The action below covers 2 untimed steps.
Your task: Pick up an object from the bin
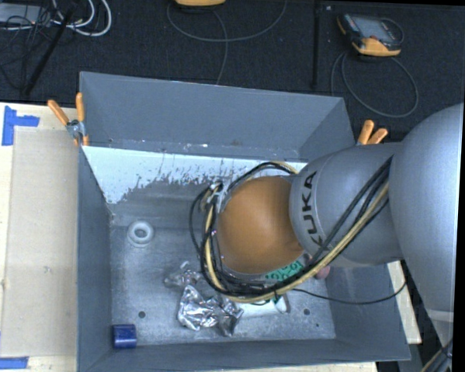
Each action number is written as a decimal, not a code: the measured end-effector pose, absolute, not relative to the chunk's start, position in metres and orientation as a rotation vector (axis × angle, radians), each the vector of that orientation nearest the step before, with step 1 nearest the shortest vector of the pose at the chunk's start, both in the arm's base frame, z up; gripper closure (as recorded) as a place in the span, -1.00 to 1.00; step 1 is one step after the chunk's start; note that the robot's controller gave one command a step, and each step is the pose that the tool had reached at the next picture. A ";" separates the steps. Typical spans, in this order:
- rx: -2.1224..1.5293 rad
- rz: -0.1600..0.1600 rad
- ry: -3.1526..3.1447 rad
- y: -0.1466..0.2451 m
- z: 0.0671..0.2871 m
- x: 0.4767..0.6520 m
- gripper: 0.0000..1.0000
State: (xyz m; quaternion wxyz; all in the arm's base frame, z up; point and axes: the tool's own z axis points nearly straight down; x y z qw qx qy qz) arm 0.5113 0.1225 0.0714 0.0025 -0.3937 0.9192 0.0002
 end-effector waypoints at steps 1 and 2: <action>-1.221 0.004 2.875 0.124 0.075 0.515 1.00; -1.227 0.000 2.883 0.139 0.212 0.508 1.00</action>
Offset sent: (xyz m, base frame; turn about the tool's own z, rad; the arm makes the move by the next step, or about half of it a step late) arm 0.0000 0.0000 0.0000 0.0000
